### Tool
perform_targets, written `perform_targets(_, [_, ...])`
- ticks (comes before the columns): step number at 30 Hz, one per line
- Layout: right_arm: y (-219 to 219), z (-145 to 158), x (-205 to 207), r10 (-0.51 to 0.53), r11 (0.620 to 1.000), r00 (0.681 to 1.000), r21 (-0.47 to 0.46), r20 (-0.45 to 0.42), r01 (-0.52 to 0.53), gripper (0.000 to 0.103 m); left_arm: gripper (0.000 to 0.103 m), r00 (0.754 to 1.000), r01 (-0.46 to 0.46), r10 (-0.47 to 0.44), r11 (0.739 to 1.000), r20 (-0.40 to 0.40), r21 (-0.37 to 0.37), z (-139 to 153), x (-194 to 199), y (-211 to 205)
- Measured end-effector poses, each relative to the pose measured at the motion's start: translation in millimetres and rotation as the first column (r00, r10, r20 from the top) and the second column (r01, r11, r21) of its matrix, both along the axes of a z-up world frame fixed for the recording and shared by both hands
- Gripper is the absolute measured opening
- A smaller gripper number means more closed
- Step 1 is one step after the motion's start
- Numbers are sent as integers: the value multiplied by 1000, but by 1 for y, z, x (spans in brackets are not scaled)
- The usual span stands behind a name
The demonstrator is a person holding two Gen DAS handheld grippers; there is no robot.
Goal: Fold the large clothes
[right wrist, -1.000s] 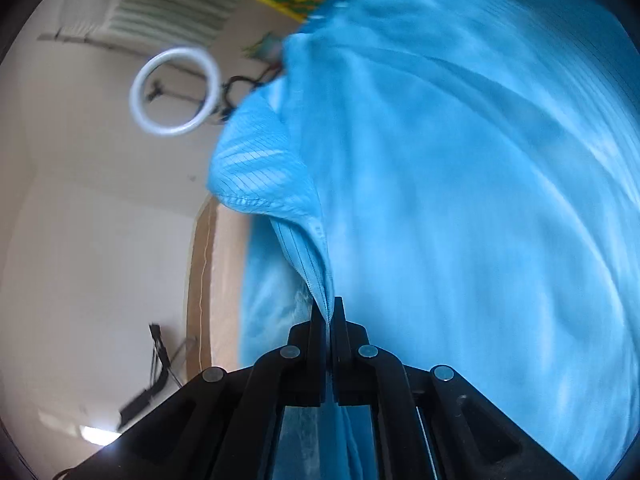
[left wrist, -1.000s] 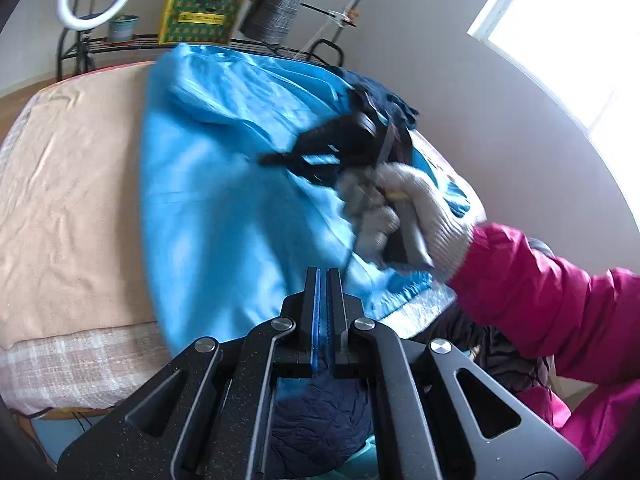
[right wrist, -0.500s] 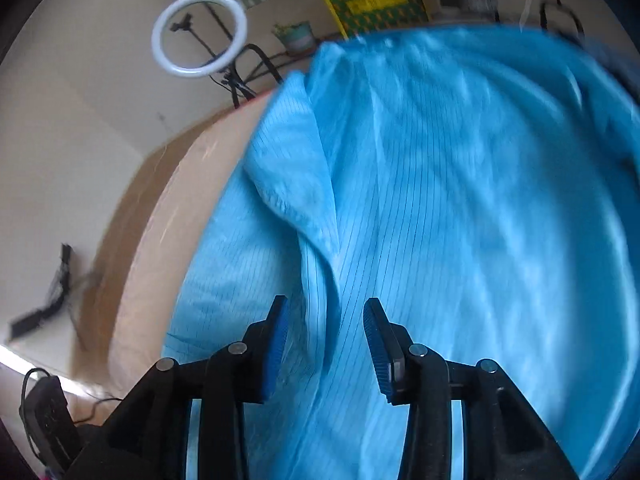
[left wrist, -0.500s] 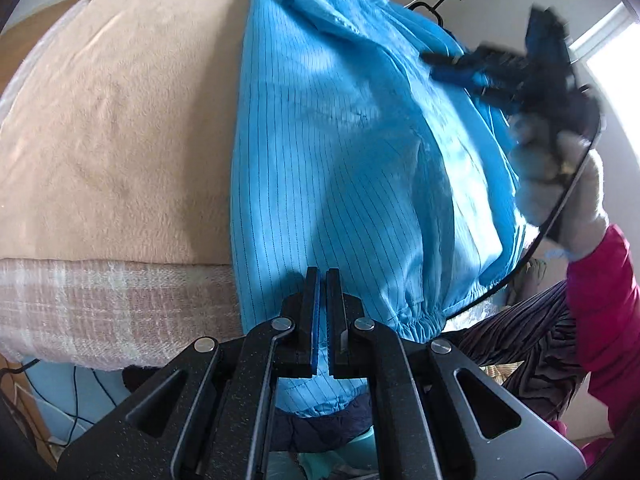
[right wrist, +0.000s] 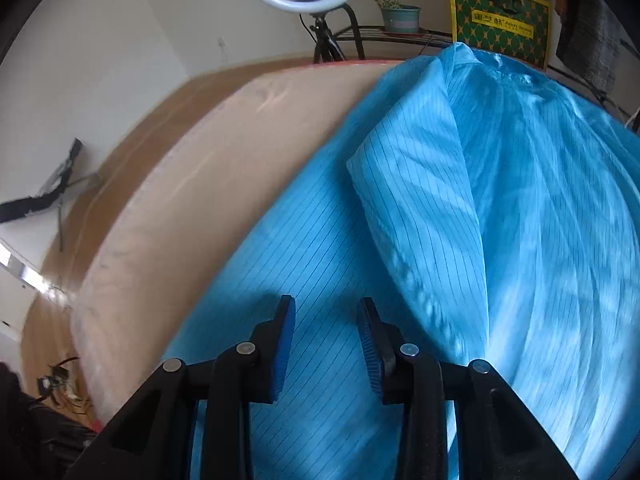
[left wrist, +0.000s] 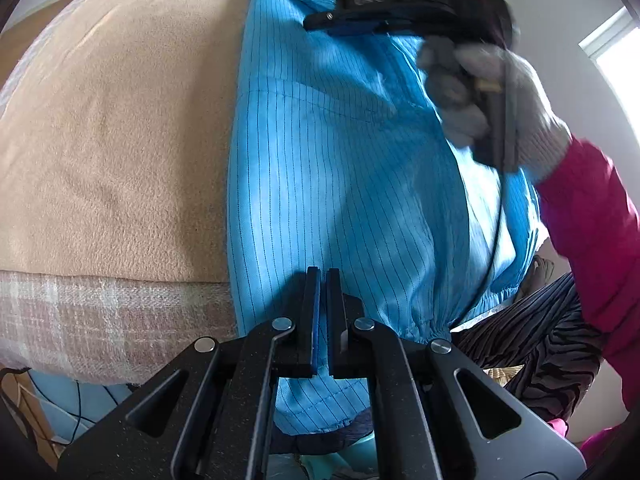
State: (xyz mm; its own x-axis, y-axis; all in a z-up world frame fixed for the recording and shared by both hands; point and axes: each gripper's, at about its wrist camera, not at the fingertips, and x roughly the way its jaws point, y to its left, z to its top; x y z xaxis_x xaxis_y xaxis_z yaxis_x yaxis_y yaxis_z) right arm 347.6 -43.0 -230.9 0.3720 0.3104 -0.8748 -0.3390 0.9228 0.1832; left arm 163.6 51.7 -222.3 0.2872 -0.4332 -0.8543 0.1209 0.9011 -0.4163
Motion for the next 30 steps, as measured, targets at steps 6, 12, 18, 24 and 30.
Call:
perform_targets(6, [-70,17,55,-317,946,946,-45,65,320,32,0,1000,12,-12,1000,18,28,1,2,-10])
perform_targets(12, [-134,41,57,-430,897,903,127,17,424,37,0,999,6,-6,1000,40,-12,7,-6,-5])
perform_targets(18, [-129,62,23,-334,920,943,210,-19,330,52,0,996,-64,68,996,63,-63,21,-12,22])
perform_targets(24, [-130,95,-40,-235,923,971,303,-40,236,57,0,996,-75,81,990,46,-120,13,-25,26])
perform_targets(30, [-139,140,-115,-195,934,980,315,45,171,57,0,997,19,-15,999,73,-43,7,-43,-7])
